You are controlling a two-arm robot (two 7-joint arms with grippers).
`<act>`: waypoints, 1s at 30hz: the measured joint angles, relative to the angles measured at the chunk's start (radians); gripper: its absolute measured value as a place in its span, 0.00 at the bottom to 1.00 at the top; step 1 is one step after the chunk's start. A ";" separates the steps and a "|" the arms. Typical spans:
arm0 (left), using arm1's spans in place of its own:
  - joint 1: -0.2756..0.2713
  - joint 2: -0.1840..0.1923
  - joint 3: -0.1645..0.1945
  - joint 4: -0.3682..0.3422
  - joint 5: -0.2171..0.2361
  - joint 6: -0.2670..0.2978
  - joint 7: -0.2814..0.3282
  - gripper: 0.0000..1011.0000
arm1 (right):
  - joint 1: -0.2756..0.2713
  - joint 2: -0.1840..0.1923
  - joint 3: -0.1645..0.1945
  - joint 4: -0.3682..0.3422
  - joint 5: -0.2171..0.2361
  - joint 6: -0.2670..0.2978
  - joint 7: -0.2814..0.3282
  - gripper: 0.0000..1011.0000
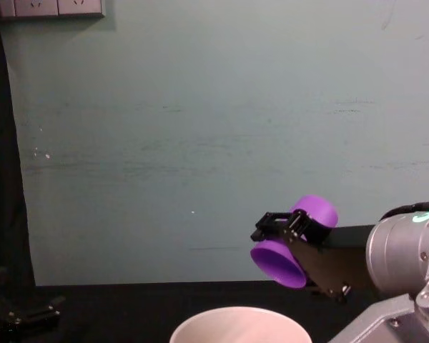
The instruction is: Pick up the cup and pour the mung beans from the cup into the bowl.
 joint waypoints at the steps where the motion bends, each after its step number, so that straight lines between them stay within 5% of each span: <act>1: 0.000 0.000 0.000 0.000 0.000 0.000 0.000 0.99 | -0.003 0.000 0.003 -0.002 -0.001 0.004 0.000 0.74; 7: 0.000 0.000 0.000 0.000 0.000 0.000 0.000 0.99 | -0.029 0.003 0.044 -0.028 0.023 0.014 -0.004 0.74; 13: 0.000 0.000 0.000 0.000 0.000 0.000 0.000 0.99 | -0.085 0.012 0.136 -0.056 0.151 0.014 -0.048 0.74; 16: 0.000 0.000 0.000 0.000 0.000 0.000 0.000 0.99 | -0.126 0.014 0.202 -0.065 0.261 0.004 -0.082 0.74; 19: 0.000 0.000 0.000 0.000 0.000 0.000 0.000 0.99 | -0.171 0.012 0.282 -0.067 0.400 -0.024 -0.121 0.74; 20: 0.000 0.000 0.000 0.000 0.000 0.000 0.000 0.99 | -0.198 0.007 0.329 -0.064 0.485 -0.045 -0.143 0.74; 22: 0.000 0.000 0.000 0.000 0.000 0.000 0.000 0.99 | -0.227 -0.002 0.384 -0.055 0.586 -0.072 -0.159 0.74; 25: 0.000 0.000 0.000 0.000 0.000 0.000 0.000 0.99 | -0.289 -0.042 0.514 -0.010 0.836 -0.151 -0.180 0.74; 30: 0.000 0.000 0.000 0.000 0.000 0.000 0.000 0.99 | -0.335 -0.107 0.630 0.065 1.088 -0.230 -0.158 0.74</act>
